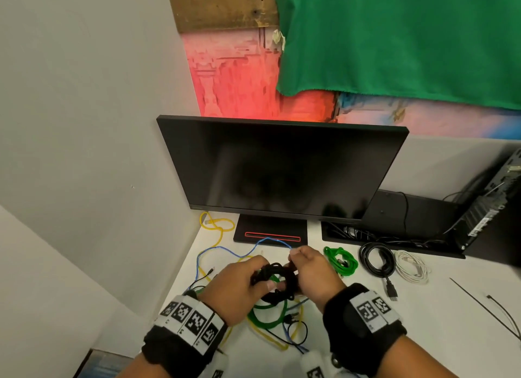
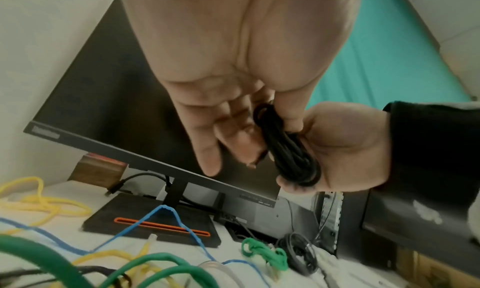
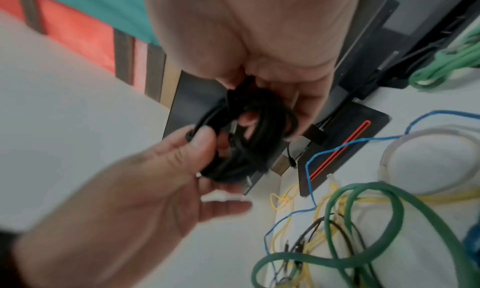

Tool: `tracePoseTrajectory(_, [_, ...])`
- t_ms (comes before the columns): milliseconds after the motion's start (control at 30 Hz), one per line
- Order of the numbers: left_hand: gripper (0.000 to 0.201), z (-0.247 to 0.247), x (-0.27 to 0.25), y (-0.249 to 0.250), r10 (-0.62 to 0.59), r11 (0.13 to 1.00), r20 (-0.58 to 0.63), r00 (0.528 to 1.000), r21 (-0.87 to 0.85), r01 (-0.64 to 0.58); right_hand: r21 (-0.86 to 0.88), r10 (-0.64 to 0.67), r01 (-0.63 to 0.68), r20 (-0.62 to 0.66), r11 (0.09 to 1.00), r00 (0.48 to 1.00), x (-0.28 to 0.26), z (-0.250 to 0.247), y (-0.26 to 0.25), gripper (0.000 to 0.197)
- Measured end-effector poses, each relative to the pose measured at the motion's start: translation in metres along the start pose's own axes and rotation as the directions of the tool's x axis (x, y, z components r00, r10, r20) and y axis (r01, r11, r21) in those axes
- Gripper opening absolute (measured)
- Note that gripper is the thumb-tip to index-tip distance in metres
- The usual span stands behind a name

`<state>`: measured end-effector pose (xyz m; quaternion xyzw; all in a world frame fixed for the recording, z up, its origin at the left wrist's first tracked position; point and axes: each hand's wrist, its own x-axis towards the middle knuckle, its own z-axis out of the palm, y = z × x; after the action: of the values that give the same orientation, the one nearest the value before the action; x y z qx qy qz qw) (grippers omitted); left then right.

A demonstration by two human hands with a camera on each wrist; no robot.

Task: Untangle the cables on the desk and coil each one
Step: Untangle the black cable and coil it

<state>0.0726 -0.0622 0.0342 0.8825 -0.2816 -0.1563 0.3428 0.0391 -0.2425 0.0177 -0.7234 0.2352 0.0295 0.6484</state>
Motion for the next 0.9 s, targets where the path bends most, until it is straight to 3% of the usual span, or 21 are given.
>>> tracePoseTrajectory(133, [0.020,0.006,0.002,0.008,0.022,0.999,-0.037,0.999,0.031,-0.021,-0.192,-0.300,0.273,-0.127,0.943,0.945,-0.004,0.011,-0.002,0.025])
tracePoseTrajectory(200, [0.020,0.004,0.003,0.013,-0.017,0.979,0.001,1.000,-0.204,0.017,-0.246,-0.415,0.377,-0.123,0.893,0.901,-0.006,0.014,-0.003,0.025])
tracePoseTrajectory(267, [0.019,0.002,0.006,0.025,-0.049,0.869,0.042,0.998,-0.492,0.063,-0.256,-0.478,0.442,-0.095,0.860,0.873,-0.007,0.015,-0.007,0.024])
tracePoseTrajectory(333, [0.033,0.004,0.011,0.036,-0.132,0.805,-0.025,0.991,-0.585,0.093,-0.265,-0.515,0.478,-0.085,0.837,0.853,-0.005,0.013,-0.007,0.024])
tracePoseTrajectory(367, [0.044,0.006,0.016,0.038,-0.157,0.841,-0.087,0.984,-0.535,0.087,-0.245,-0.512,0.480,-0.082,0.842,0.855,-0.003,0.012,-0.008,0.025])
tracePoseTrajectory(433, [0.055,0.010,0.018,0.042,-0.109,0.940,-0.218,0.970,-0.341,0.029,-0.076,-0.403,0.399,-0.034,0.914,0.915,-0.002,0.010,-0.009,0.023])
tracePoseTrajectory(533, [0.049,0.011,0.015,0.039,0.110,0.992,-0.317,0.942,-0.030,-0.126,0.191,-0.191,0.158,0.169,0.969,0.967,0.000,0.007,-0.012,0.021])
tracePoseTrajectory(600, [0.047,0.012,0.011,0.035,0.352,0.922,-0.303,0.885,0.273,-0.274,0.300,-0.116,0.015,0.321,0.954,0.940,0.001,0.002,-0.012,0.034])
tracePoseTrajectory(667, [0.044,0.013,0.009,0.032,0.524,0.806,-0.224,0.822,0.442,-0.393,0.327,-0.082,-0.057,0.396,0.943,0.914,0.002,-0.002,-0.008,0.033])
tracePoseTrajectory(700, [0.045,0.014,0.009,0.030,0.540,0.784,-0.194,0.819,0.469,-0.407,0.314,-0.070,-0.063,0.394,0.947,0.916,0.003,-0.002,-0.005,0.026])
tracePoseTrajectory(800, [0.054,0.022,0.012,0.027,0.347,0.885,-0.189,0.919,0.389,-0.254,0.188,-0.048,-0.005,0.277,0.982,0.960,0.008,0.001,0.006,0.014])
tracePoseTrajectory(900, [0.048,0.032,0.017,0.021,0.157,0.965,-0.285,0.946,0.248,-0.086,-0.020,-0.150,0.157,0.197,0.987,0.969,0.006,0.001,0.016,0.035])
